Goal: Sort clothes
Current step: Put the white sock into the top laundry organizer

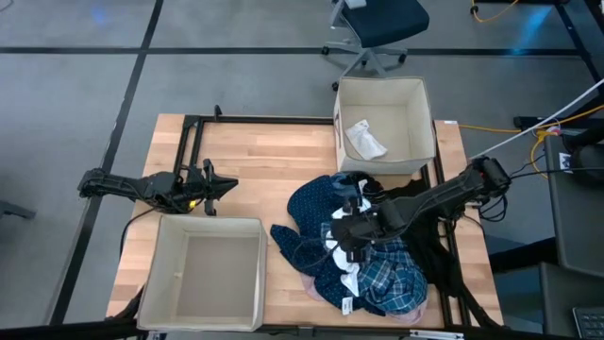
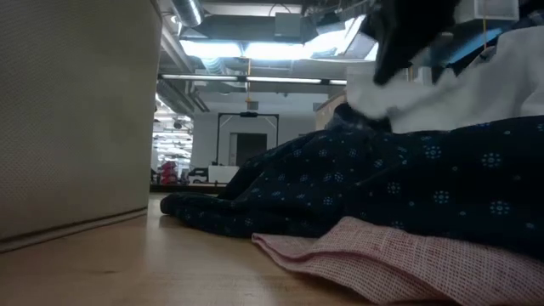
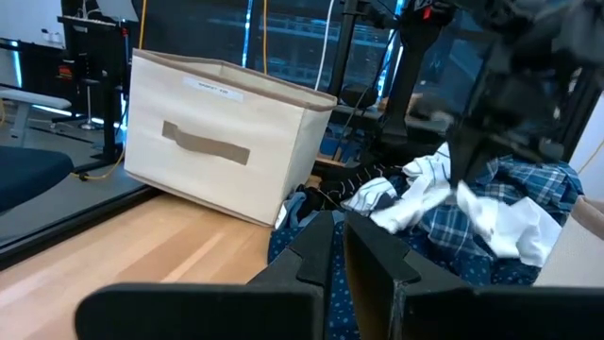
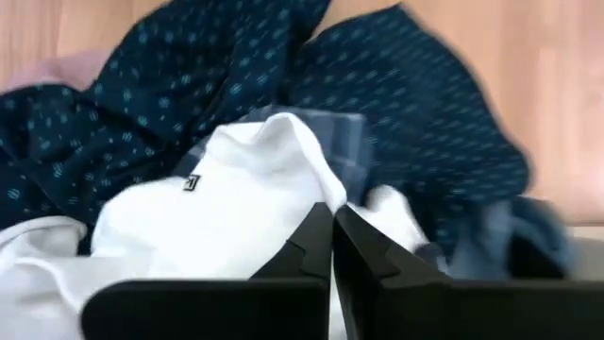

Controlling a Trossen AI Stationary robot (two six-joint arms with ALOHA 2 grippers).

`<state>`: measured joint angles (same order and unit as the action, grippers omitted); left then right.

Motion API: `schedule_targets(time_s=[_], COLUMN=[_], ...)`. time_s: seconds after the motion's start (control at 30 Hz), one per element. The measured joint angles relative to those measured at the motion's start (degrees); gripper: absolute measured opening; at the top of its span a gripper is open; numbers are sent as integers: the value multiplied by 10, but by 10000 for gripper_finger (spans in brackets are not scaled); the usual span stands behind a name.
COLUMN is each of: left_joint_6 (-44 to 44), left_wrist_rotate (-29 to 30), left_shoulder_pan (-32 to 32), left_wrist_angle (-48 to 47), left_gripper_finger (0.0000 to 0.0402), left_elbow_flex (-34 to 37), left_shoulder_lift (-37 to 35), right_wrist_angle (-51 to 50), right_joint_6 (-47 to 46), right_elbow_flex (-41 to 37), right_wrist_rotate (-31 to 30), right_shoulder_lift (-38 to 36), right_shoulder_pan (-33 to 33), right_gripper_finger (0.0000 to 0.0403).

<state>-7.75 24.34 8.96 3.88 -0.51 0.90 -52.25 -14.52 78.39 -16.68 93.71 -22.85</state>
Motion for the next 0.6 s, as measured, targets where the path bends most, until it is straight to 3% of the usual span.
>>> schedule_targets(time_s=[0.3, 0.6], left_joint_6=[0, 0], left_wrist_rotate=[0, 0], left_shoulder_pan=[0, 0], left_wrist_angle=[0, 0], left_gripper_finger=[19, 19], left_elbow_flex=[0, 0], left_shoulder_lift=[0, 0], right_wrist_angle=[-74, -83], right_joint_6=[18, 82], right_elbow_flex=[64, 105], right_wrist_rotate=[-93, -158], right_shoulder_lift=[-69, -142], right_shoulder_pan=[3, 69], right_gripper_finger=[6, 7])
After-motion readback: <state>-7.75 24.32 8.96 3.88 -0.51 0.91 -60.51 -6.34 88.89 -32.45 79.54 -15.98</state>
